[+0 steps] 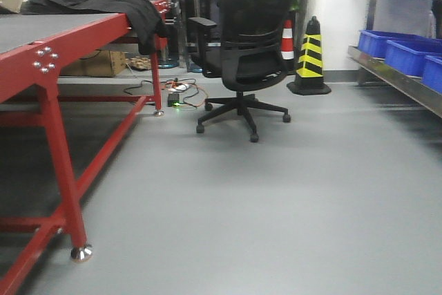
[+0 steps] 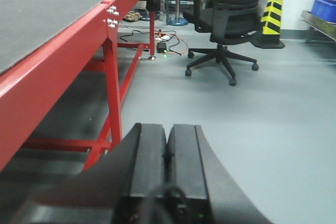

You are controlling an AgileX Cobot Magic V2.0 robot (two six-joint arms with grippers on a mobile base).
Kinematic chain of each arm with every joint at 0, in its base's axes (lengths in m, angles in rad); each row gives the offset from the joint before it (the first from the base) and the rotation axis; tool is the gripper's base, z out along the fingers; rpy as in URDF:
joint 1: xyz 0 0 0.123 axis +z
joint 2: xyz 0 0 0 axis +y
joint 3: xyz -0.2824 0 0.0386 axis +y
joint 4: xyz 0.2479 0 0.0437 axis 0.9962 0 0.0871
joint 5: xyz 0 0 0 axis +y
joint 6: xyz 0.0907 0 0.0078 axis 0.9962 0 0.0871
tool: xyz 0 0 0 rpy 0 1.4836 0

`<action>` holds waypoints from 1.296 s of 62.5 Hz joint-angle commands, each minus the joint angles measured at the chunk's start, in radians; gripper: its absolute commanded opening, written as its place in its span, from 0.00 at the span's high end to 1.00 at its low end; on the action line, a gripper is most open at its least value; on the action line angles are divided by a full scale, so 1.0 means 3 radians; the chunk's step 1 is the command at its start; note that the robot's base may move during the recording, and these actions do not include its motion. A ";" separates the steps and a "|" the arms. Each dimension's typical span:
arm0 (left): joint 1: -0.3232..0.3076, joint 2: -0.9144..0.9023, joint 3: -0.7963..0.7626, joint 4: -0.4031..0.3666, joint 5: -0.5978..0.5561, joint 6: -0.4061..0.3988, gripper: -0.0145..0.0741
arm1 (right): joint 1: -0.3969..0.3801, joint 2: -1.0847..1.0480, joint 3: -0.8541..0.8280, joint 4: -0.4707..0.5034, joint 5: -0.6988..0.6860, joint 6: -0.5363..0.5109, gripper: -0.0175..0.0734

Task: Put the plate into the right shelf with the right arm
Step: 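Drive the base up to the shelf of blue bins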

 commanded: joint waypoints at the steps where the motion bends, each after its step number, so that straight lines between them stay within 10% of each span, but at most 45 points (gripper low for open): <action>1: -0.0021 -0.0005 0.0028 -0.0014 -0.0282 0.0010 0.89 | -0.0026 0.0026 -0.0106 0.0006 -0.0304 0.0001 0.75; 81: -0.0021 -0.0005 0.0028 -0.0014 -0.0282 0.0010 0.89 | -0.0026 0.0026 -0.0106 0.0006 -0.0304 0.0001 0.75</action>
